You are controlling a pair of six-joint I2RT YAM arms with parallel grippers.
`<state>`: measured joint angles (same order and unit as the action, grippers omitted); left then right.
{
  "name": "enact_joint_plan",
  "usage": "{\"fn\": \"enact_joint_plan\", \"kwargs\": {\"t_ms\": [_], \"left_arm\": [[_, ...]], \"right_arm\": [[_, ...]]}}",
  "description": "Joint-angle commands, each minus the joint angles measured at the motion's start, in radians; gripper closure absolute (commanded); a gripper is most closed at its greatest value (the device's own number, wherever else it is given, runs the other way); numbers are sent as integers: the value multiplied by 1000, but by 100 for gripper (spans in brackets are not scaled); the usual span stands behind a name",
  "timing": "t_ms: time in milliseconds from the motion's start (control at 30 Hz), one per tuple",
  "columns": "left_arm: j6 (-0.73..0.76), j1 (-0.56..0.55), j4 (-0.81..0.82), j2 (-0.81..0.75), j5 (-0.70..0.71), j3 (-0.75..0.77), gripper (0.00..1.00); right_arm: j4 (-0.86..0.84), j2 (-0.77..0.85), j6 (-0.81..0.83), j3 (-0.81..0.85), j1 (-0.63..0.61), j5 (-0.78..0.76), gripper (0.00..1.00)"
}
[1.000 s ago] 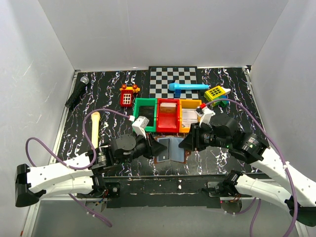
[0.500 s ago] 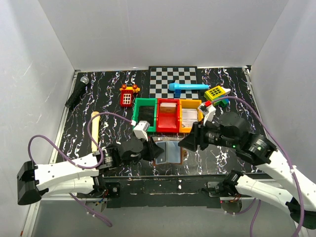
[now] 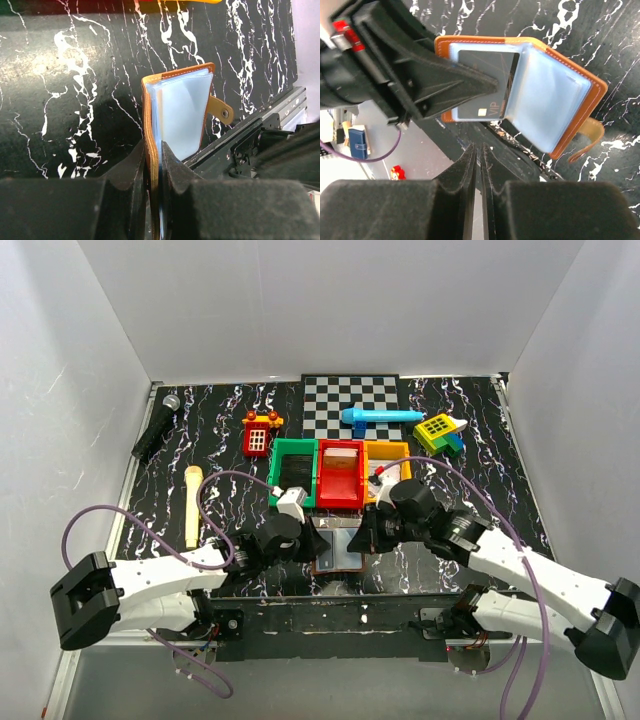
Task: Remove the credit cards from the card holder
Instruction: Open the card holder at the center of the board.
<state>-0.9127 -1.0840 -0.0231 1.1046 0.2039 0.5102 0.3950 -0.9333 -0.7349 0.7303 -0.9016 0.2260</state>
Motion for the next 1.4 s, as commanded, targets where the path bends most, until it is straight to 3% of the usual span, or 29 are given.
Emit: {"fn": "enact_joint_plan", "kwargs": {"t_ms": [0, 467, 967, 1033, 1133, 1233, 1367], "left_arm": [[9, 24, 104, 11, -47, -2, 100], [34, 99, 253, 130, -233, -47, 100], [5, 145, 252, 233, -276, -73, 100], [8, 145, 238, 241, -281, -64, 92], [9, 148, 201, 238, -274, -49, 72], [9, 153, 80, 210, -239, -15, 57], [28, 159, -40, 134, -173, -6, 50]], "right_arm": [[-96, -100, -14, -17, -3, -27, 87], [-202, -286, 5, -91, 72, 24, 88], [-312, -469, 14, -155, 171, 125, 89], [-315, -483, 15, -152, 173, 131, 89], [-311, -492, 14, -146, 174, 130, 90], [-301, -489, 12, -149, 174, 121, 90], [-288, -489, 11, -146, 175, 111, 91]]}}
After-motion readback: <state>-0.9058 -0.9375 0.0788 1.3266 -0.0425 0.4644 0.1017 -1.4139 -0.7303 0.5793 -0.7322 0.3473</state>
